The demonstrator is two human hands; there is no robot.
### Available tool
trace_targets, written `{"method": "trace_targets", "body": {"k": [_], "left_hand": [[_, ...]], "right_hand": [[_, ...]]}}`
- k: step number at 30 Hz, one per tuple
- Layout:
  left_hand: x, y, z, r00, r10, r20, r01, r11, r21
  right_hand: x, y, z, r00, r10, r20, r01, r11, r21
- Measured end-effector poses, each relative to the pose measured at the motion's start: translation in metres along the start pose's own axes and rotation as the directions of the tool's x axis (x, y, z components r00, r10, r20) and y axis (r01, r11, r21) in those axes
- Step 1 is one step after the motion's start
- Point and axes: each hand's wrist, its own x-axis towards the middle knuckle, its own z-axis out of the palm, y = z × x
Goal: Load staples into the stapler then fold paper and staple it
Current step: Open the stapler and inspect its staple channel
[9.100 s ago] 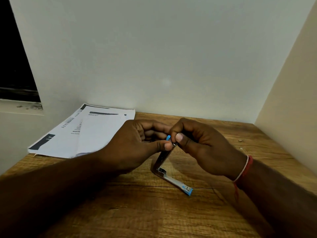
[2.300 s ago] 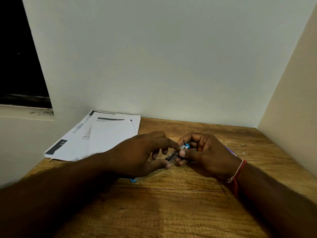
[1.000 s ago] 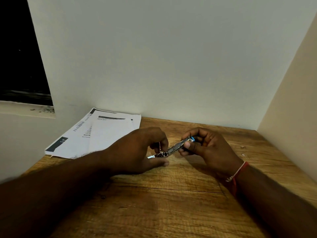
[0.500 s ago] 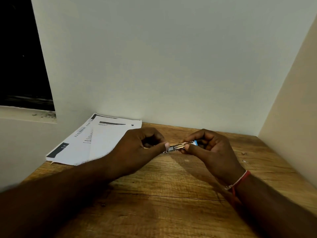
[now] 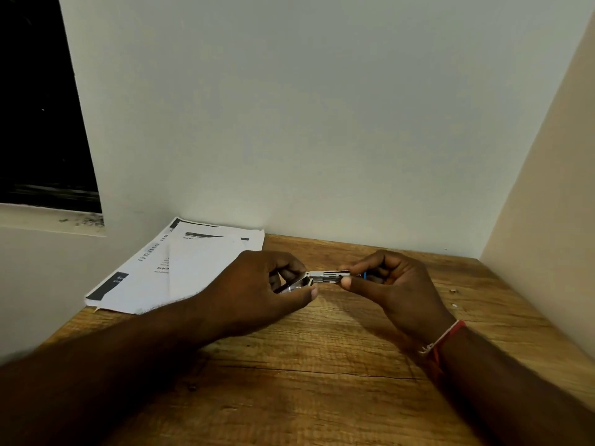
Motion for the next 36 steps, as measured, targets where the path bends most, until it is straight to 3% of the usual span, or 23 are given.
{"method": "trace_targets", "body": {"k": [10, 13, 15, 18, 21, 23, 27, 33, 36], "left_hand": [[0.004, -0.002, 0.001, 0.999, -0.041, -0.029, 0.039, 0.996, -0.078], [0.005, -0.007, 0.002, 1.000, -0.024, -0.010, 0.022, 0.994, -0.107], [0.005, -0.010, 0.001, 1.000, -0.003, 0.017, 0.004, 0.998, -0.059], [0.005, -0.015, -0.001, 0.997, 0.038, 0.067, -0.041, 0.998, 0.045], [0.006, -0.019, -0.002, 0.991, 0.074, 0.108, -0.087, 0.989, 0.122], [0.006, -0.021, -0.002, 0.991, 0.075, 0.110, -0.089, 0.988, 0.129], [0.006, -0.022, -0.001, 0.994, 0.057, 0.095, -0.070, 0.987, 0.142], [0.009, -0.022, 0.000, 0.997, 0.048, 0.063, -0.056, 0.989, 0.138], [0.011, -0.025, 0.002, 0.998, 0.045, 0.046, -0.050, 0.990, 0.130]], "right_hand": [[-0.002, -0.002, 0.003, 0.995, 0.100, 0.027, -0.103, 0.985, 0.140], [-0.003, -0.002, 0.004, 0.991, 0.123, 0.057, -0.122, 0.992, -0.016], [-0.005, -0.002, 0.004, 0.985, 0.157, 0.066, -0.147, 0.979, -0.144], [-0.010, -0.005, 0.003, 0.967, 0.237, 0.091, -0.216, 0.957, -0.194], [-0.009, -0.003, 0.001, 0.965, 0.225, 0.137, -0.144, 0.886, -0.441], [-0.008, -0.003, 0.001, 0.960, 0.235, 0.156, -0.129, 0.857, -0.498], [-0.008, -0.003, 0.002, 0.960, 0.241, 0.143, -0.153, 0.878, -0.454], [-0.007, 0.001, 0.007, 0.937, 0.315, 0.154, -0.318, 0.948, -0.007], [-0.004, -0.004, 0.006, 0.972, 0.217, 0.085, -0.209, 0.973, -0.094]]}}
